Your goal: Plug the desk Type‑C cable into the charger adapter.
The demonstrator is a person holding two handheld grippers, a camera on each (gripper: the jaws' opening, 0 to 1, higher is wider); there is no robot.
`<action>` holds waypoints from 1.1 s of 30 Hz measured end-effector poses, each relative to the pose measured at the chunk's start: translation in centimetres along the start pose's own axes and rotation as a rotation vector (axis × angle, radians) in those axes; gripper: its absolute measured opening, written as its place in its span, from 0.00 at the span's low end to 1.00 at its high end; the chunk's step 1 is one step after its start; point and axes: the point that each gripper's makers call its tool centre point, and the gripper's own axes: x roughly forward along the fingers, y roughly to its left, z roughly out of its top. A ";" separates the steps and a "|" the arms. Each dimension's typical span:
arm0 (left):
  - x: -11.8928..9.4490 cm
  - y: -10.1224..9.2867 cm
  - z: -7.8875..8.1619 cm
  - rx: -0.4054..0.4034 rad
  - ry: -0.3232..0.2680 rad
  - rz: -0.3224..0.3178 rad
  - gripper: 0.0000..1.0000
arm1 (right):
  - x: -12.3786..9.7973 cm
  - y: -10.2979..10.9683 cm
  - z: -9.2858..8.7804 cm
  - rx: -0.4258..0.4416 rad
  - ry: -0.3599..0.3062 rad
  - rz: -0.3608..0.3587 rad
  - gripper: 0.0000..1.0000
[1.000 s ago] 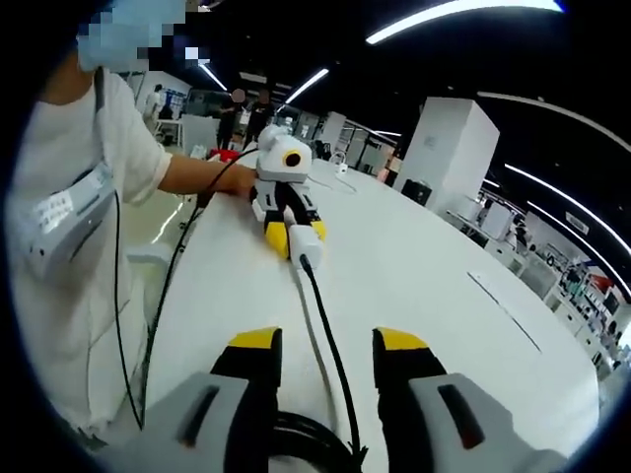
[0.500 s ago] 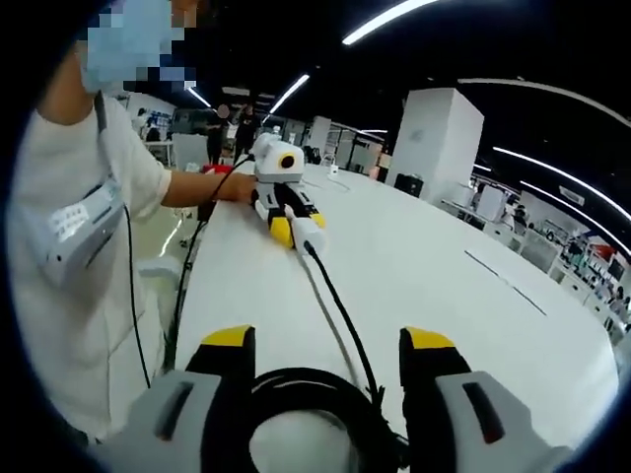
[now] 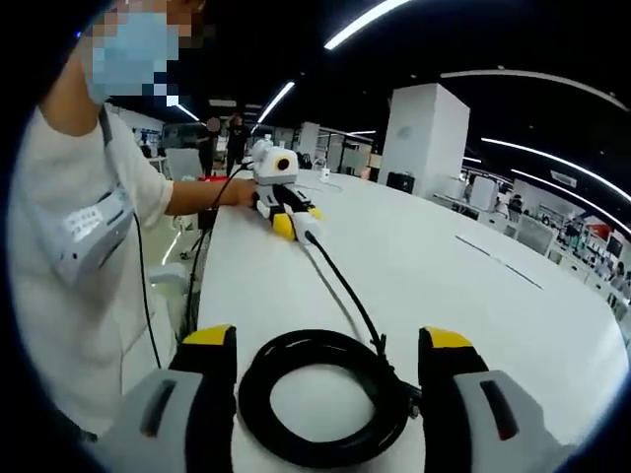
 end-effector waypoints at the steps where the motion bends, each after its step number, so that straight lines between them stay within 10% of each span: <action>1: 0.0 0.0 0.0 0.001 0.000 0.000 0.28 | -0.1 0.0 -0.1 0.002 0.002 -0.004 0.78; 33: -0.8 2.0 0.2 0.005 -0.011 0.065 0.40 | -1.2 -1.9 -1.6 0.054 -0.014 -0.089 0.77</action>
